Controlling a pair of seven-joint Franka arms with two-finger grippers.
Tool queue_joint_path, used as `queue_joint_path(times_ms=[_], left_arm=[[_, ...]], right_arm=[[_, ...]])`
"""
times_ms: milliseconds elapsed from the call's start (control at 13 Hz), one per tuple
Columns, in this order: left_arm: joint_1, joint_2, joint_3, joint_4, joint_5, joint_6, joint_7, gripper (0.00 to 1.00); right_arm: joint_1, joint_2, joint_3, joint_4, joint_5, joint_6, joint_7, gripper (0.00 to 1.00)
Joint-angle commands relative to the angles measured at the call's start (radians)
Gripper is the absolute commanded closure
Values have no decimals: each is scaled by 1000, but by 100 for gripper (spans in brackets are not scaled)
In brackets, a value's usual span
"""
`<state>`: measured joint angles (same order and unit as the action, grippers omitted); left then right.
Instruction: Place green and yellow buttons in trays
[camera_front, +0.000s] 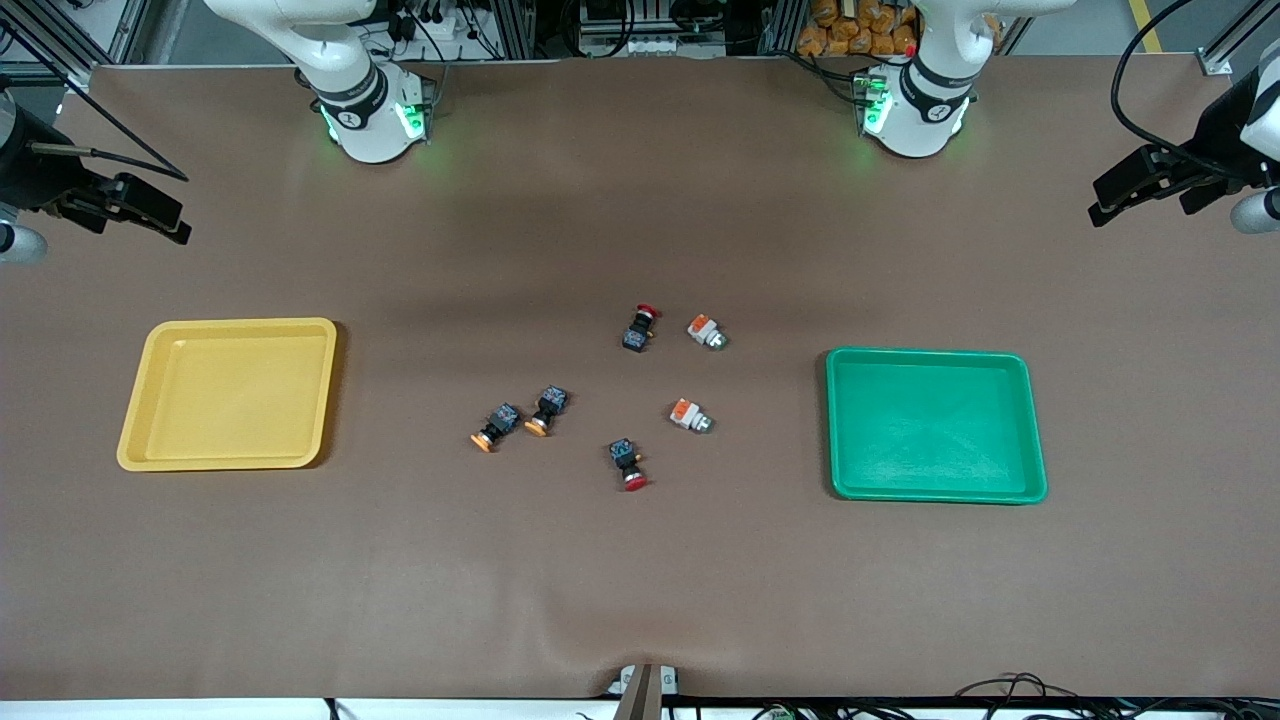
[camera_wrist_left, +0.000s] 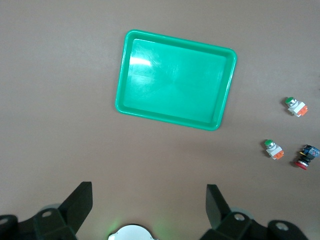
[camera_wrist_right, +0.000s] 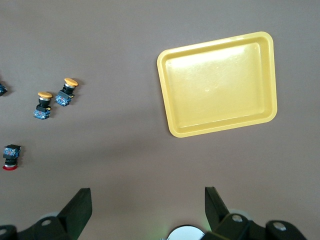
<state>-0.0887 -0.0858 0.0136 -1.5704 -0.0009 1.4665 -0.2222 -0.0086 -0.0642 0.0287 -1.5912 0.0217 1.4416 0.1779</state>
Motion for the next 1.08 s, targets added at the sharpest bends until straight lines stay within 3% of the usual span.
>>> queue_joint_path(times_ms=[0, 769, 1000], left_arm=[[9, 12, -3, 30, 10, -26, 23, 0], [6, 12, -12, -5, 13, -72, 79, 0], [3, 9, -32, -57, 7, -72, 78, 0]], right_arm=[[4, 7, 0, 19, -16, -13, 15, 0], [1, 7, 0, 17, -13, -13, 18, 0], [-1, 7, 0, 17, -11, -13, 18, 0]])
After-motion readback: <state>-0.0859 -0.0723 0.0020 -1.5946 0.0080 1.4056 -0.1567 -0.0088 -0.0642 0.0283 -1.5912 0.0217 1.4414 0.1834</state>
